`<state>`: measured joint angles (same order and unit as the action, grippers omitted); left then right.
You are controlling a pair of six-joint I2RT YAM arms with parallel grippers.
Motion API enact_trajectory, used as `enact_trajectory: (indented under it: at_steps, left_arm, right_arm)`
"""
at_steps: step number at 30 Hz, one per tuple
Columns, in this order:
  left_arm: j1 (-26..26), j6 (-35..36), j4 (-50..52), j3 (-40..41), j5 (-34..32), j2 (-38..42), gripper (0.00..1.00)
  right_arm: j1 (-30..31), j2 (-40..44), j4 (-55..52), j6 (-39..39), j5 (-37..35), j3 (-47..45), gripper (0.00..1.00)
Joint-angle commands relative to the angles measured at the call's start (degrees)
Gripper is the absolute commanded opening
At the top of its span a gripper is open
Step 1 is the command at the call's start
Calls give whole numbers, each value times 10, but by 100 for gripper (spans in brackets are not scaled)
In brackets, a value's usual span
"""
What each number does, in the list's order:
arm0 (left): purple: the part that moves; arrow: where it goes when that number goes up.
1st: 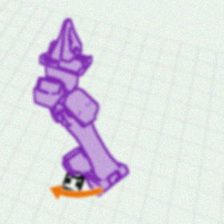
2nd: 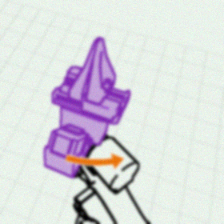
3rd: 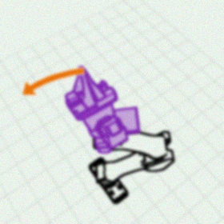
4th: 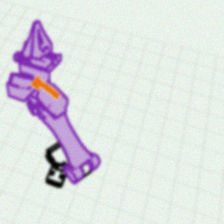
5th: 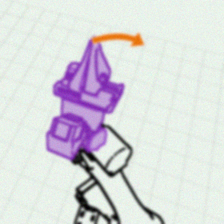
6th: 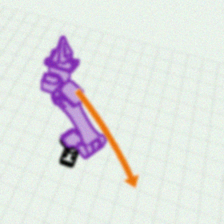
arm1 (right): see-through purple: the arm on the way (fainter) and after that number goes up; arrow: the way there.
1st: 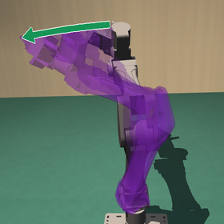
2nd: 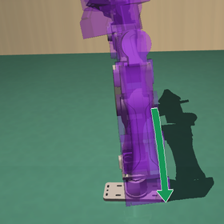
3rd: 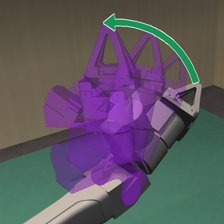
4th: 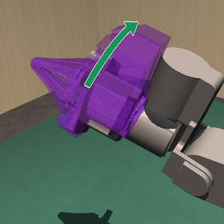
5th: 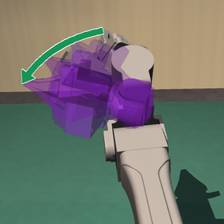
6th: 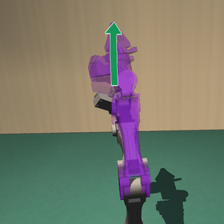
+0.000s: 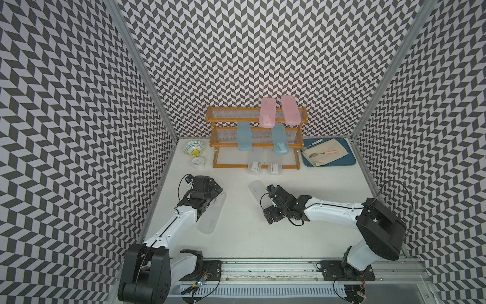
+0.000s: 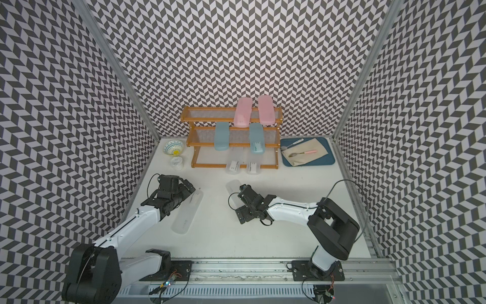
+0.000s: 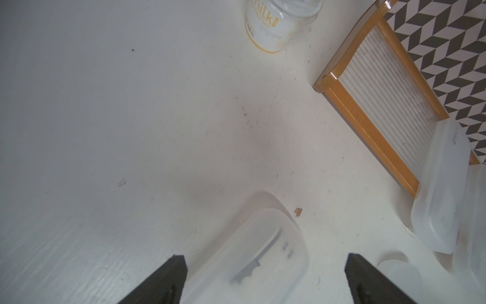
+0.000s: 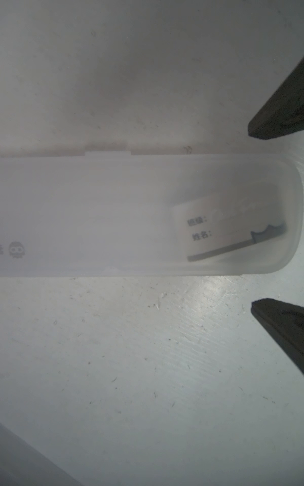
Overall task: Place the pencil cases on the shelf according to color
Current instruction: Pick up the pencil case from the center of the board.
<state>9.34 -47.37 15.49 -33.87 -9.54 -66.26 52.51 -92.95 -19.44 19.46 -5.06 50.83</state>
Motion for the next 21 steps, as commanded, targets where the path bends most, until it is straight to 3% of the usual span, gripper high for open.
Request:
enact_trajectory:
  at_steps: [1, 7, 16, 21]
  left_arm:
    - [-2, 9, -6, -2, 0, 9, 99]
    - [-3, 11, -6, -3, 0, 12, 99]
    - [-5, 12, -4, 0, 0, 11, 99]
    - [-6, 11, -3, 1, 0, 15, 99]
  right_arm:
    - [9, -8, -2, 20, -7, 6, 100]
    - [14, -32, -14, 31, -48, 12, 100]
    - [27, -57, 10, 56, -55, -10, 100]
    - [33, -52, 50, 69, -56, -36, 91]
